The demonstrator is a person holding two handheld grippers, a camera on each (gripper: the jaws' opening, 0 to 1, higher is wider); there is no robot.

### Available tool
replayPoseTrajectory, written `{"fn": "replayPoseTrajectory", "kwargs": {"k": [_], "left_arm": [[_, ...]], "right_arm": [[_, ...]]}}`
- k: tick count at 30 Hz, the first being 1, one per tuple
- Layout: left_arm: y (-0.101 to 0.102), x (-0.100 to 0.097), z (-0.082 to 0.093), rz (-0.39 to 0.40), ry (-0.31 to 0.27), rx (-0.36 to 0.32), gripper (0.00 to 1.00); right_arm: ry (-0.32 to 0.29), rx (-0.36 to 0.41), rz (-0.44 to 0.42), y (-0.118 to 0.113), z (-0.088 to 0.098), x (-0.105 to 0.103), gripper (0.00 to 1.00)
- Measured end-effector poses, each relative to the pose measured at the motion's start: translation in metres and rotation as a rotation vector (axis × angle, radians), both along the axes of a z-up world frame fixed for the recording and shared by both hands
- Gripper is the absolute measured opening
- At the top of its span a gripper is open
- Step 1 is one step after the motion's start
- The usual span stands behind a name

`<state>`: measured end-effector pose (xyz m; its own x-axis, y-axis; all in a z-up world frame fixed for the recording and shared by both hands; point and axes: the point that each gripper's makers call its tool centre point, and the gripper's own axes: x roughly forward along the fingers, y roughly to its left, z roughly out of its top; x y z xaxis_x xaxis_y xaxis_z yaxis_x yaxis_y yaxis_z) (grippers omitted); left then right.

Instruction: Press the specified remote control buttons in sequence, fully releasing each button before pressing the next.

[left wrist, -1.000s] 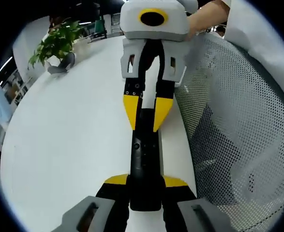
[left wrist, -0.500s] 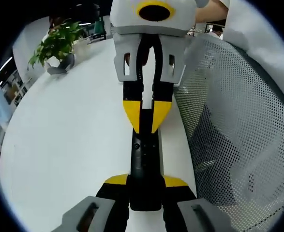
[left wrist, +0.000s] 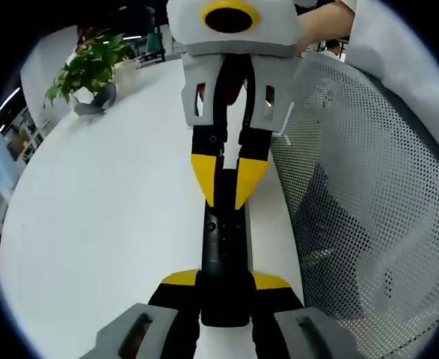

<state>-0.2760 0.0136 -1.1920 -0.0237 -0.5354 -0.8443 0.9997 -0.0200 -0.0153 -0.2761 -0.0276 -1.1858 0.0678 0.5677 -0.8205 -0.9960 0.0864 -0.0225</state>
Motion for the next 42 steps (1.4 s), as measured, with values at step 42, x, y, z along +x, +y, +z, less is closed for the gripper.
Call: {"fn": "replayPoseTrajectory", "kwargs": {"k": [42], "left_arm": [[-0.0002, -0.0008, 0.0002, 0.007, 0.001, -0.012, 0.24]], "right_arm": [[-0.096, -0.039, 0.037, 0.0042, 0.0051, -0.0039, 0.00]]}}
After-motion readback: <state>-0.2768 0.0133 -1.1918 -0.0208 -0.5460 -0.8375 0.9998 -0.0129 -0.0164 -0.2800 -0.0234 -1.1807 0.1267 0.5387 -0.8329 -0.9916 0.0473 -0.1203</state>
